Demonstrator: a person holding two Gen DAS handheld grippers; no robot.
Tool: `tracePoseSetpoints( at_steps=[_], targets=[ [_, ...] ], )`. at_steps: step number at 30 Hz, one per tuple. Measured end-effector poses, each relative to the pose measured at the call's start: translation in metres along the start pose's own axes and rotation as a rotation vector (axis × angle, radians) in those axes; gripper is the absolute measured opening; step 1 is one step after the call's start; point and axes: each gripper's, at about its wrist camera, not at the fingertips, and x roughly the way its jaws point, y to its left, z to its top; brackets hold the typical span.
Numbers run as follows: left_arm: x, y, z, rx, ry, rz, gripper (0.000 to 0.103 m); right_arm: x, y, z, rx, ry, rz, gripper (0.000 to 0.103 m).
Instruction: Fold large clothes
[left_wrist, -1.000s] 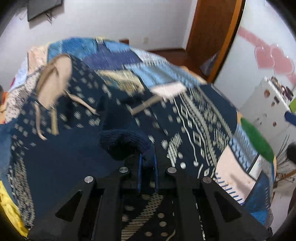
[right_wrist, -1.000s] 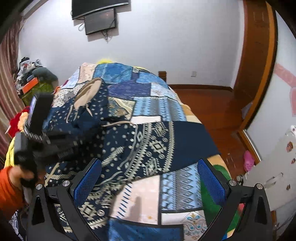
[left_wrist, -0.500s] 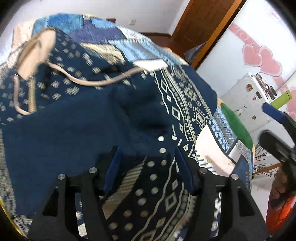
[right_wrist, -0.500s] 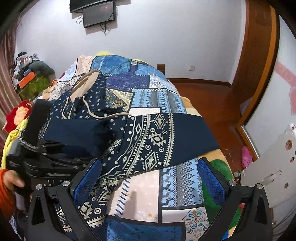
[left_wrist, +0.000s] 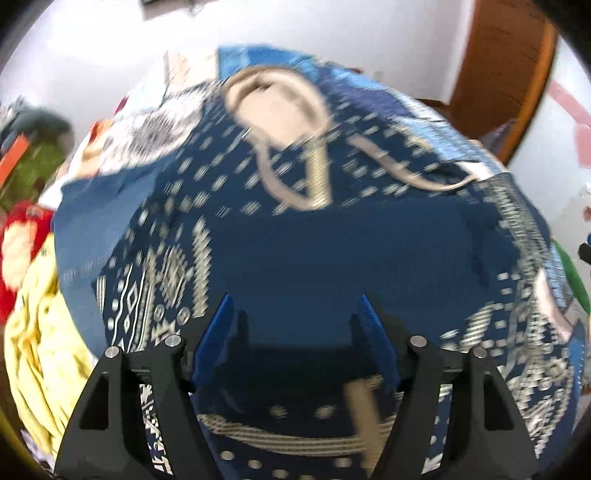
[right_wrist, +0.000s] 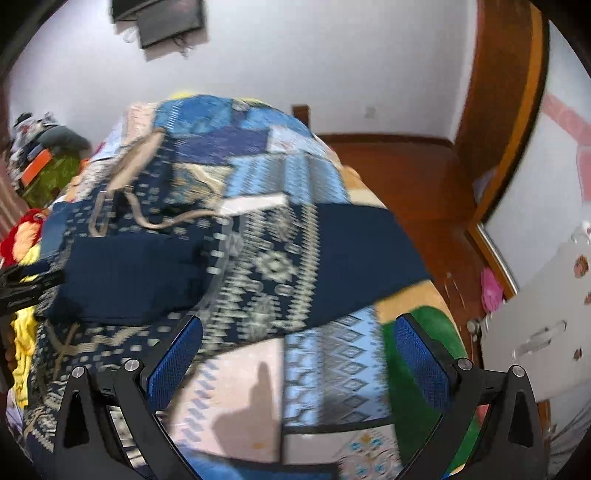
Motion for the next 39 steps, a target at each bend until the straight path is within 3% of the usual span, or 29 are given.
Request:
tracePoseSetpoints(
  at_steps=[3,5,9,11,16,23,25,27,30,33,39],
  targets=[
    [0.019,0.019,-0.013,-0.048,0.048,0.004,0.07,0.021,-0.028,0.0,0.075,0.045,0.02,0.102],
    [0.031,0.021,-0.019,-0.059,0.067,0.005,0.07,0.036,-0.052,0.0,0.163,0.078,0.078,0.1],
    [0.036,0.015,-0.022,-0.042,0.018,0.05,0.08,0.069,-0.095,-0.004,0.394,0.143,0.264,0.083],
    [0.04,0.014,-0.02,-0.043,0.011,0.047,0.083,0.083,-0.106,-0.003,0.467,0.149,0.3,0.077],
    [0.048,0.014,-0.014,-0.077,0.014,0.016,0.093,0.111,-0.111,0.013,0.492,0.139,0.299,0.063],
    [0.047,0.013,-0.017,-0.069,0.005,0.033,0.094,0.139,-0.116,0.038,0.555,0.125,0.263,0.044],
    [0.048,0.012,-0.016,-0.064,0.006,0.038,0.094,0.14,-0.119,0.043,0.576,0.13,0.26,0.026],
    [0.045,0.01,-0.016,-0.053,0.01,0.036,0.094,0.137,-0.118,0.049,0.573,0.132,0.269,0.013],
    [0.035,0.006,-0.02,-0.032,0.006,0.037,0.094,0.114,-0.108,0.062,0.523,0.087,0.269,0.009],
    [0.017,0.003,-0.023,-0.015,-0.025,0.049,0.094,0.073,-0.086,0.081,0.437,0.0,0.243,0.008],
    [-0.031,0.014,-0.028,-0.046,-0.113,0.03,0.094,-0.009,-0.006,0.116,0.242,-0.138,0.329,0.008]
  ],
)
